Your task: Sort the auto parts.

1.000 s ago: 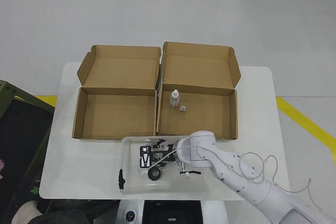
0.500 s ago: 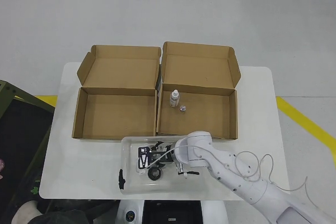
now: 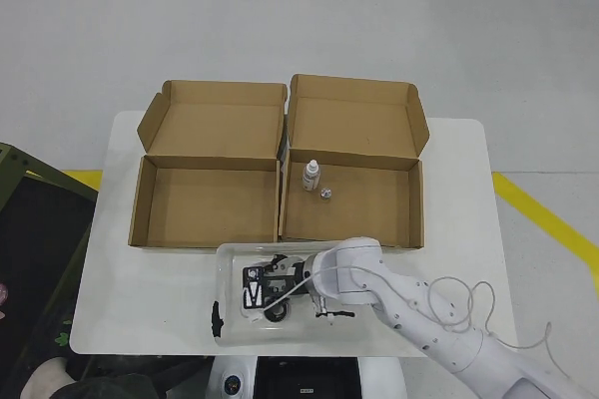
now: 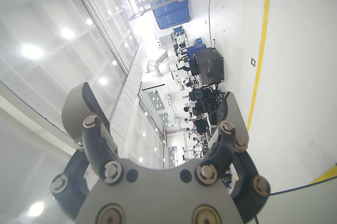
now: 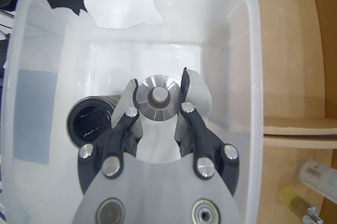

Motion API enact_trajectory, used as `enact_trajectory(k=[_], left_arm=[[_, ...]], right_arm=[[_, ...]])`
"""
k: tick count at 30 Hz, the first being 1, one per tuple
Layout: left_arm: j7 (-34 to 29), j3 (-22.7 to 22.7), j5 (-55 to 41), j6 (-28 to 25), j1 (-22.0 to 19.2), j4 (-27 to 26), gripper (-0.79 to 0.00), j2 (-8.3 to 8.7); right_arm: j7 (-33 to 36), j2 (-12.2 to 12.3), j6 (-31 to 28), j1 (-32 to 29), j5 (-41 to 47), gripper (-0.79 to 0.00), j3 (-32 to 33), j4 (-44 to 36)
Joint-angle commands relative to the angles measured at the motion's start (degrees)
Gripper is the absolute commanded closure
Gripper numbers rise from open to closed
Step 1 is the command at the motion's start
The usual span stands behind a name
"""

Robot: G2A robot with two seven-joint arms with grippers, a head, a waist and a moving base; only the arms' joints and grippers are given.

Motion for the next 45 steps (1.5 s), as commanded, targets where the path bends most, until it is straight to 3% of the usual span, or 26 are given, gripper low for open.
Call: enact_trajectory(k=[1, 21, 45], left_arm=[[0.0, 0.0, 0.0, 0.0, 0.0, 0.0, -0.785, 0.00], [0.0, 0.0, 0.0, 0.0, 0.0, 0.0, -0.785, 0.00], [0.0, 0.0, 0.0, 0.0, 0.0, 0.0, -0.785, 0.00]], right_arm=[[-0.6, 0.3, -0.1, -0.7, -0.2, 0.000, 0.9, -1.4], [-11.7, 2.6, 0.5, -6.5, -2.4, 0.000, 9.3, -9.2], [-20.4, 1.3, 4.1, -3.0, 0.4, 0.000, 10.4, -4.4]])
